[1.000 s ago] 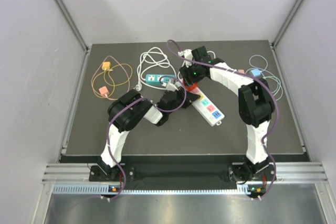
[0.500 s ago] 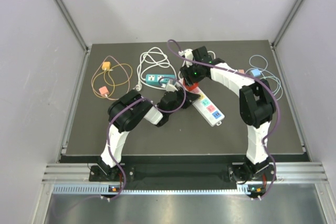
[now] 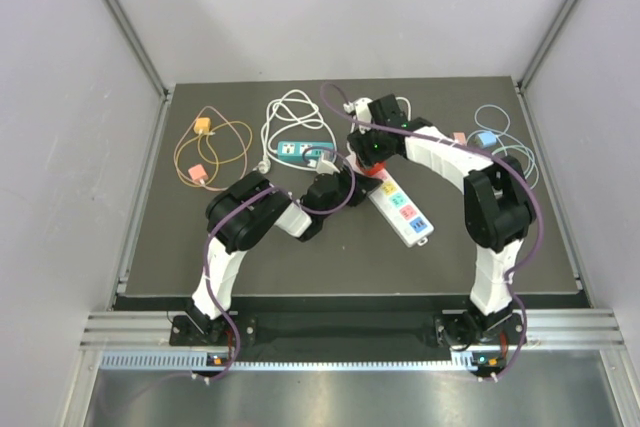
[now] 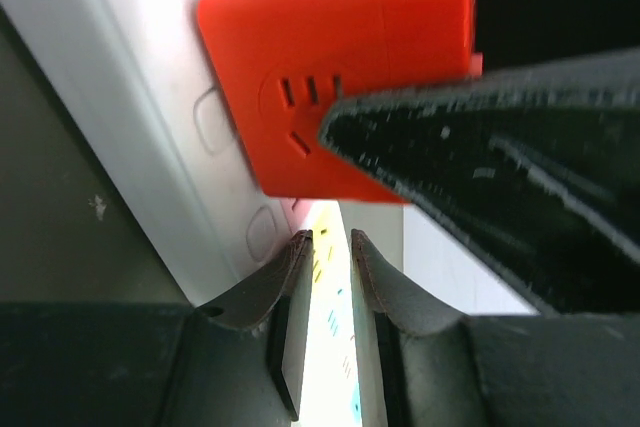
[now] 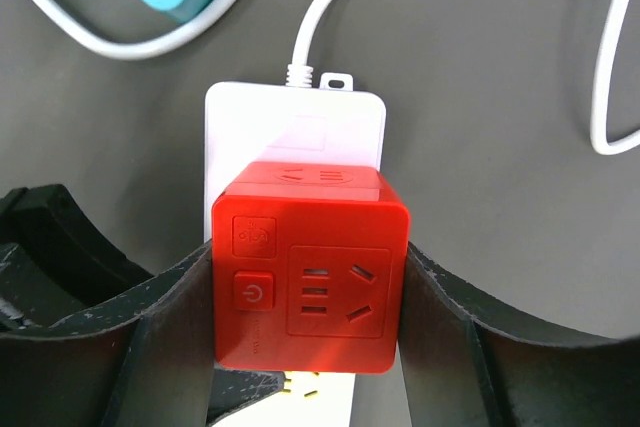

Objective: Pull the plug off the socket

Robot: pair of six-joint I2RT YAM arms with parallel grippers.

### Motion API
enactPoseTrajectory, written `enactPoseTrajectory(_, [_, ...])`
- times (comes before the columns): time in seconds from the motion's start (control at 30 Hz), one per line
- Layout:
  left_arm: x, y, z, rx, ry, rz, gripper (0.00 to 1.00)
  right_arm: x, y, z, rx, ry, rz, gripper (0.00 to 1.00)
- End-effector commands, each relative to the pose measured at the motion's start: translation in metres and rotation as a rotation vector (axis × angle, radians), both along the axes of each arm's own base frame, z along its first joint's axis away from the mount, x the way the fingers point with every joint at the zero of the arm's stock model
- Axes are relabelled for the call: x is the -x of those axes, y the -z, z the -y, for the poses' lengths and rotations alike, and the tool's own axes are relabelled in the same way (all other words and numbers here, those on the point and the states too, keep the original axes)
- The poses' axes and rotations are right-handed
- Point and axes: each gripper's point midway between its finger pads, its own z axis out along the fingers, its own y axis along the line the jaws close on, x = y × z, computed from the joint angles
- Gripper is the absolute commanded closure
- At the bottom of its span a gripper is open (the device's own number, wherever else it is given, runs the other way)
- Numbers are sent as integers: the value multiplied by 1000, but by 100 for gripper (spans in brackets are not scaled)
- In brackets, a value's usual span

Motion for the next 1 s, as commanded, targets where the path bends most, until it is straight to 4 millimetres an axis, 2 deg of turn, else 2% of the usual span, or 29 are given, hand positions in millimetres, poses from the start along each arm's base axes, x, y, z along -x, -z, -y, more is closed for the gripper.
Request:
enactPoseTrajectory(0.0, [17,96,-35,-272,-45,-207,71,-15,-93,-17,-47,-15,291,100])
enactPoseTrajectory(0.1, [16,98,-35,-286,-43,-209,71,-13,-94,-22,-69,-7,274,100])
enactPoseTrajectory(0.23, [17,100,-34,-297,-34,-215,71,-11,-99,-31,-181,9,203,100])
enactPoseTrajectory(0.33, [19,104,-34,-302,-31,-222,72,-16,-105,-30,-243,45,169,100])
enactPoseTrajectory(0.47, [20,106,-34,-309,-25,-224,75,-25,-107,-18,-327,109,110,100])
enactPoseTrajectory(0.67, [19,106,-32,-325,-12,-226,75,-30,-103,-1,-368,132,66,100])
enactPoseTrajectory(0.97, [18,109,-28,-357,12,-233,69,-32,-110,3,-424,130,39,100])
